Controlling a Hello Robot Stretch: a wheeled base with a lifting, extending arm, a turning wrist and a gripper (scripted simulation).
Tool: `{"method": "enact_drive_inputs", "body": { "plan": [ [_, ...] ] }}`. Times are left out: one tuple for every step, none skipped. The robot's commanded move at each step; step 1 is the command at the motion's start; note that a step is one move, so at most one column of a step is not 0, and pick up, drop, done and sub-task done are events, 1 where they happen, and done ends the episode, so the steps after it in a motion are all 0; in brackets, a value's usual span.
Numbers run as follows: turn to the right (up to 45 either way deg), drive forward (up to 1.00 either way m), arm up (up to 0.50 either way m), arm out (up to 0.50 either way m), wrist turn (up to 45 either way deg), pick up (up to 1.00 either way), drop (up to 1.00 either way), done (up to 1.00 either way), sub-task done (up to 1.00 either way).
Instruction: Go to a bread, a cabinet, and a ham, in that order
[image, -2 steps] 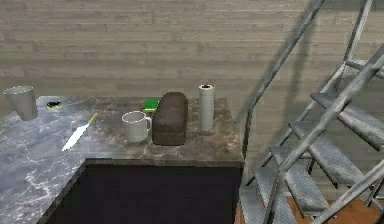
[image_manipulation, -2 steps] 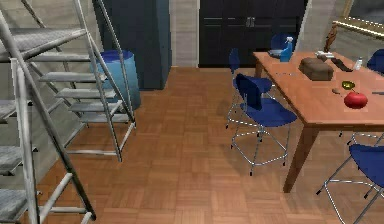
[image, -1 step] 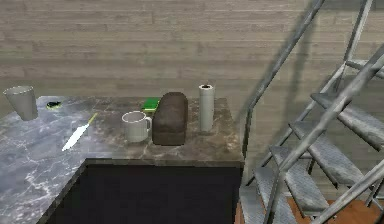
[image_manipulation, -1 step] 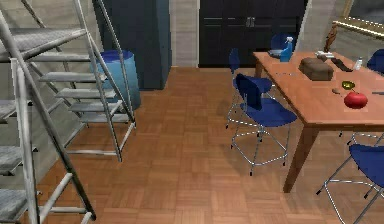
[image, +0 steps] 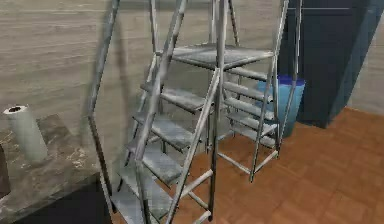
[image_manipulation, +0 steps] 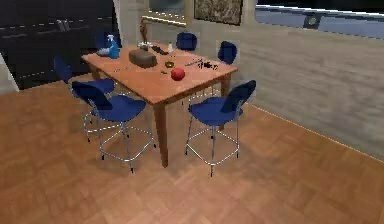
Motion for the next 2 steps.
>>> {"method": "enact_drive_inputs", "body": {
  "plan": [
    [45.0, 0.00, 0.00, 0.00, 0.0, 0.00, 0.00, 0.00, 0.00],
    [45.0, 0.00, 0.00, 0.00, 0.0, 0.00, 0.00, 0.00, 0.00]
  ]
}}
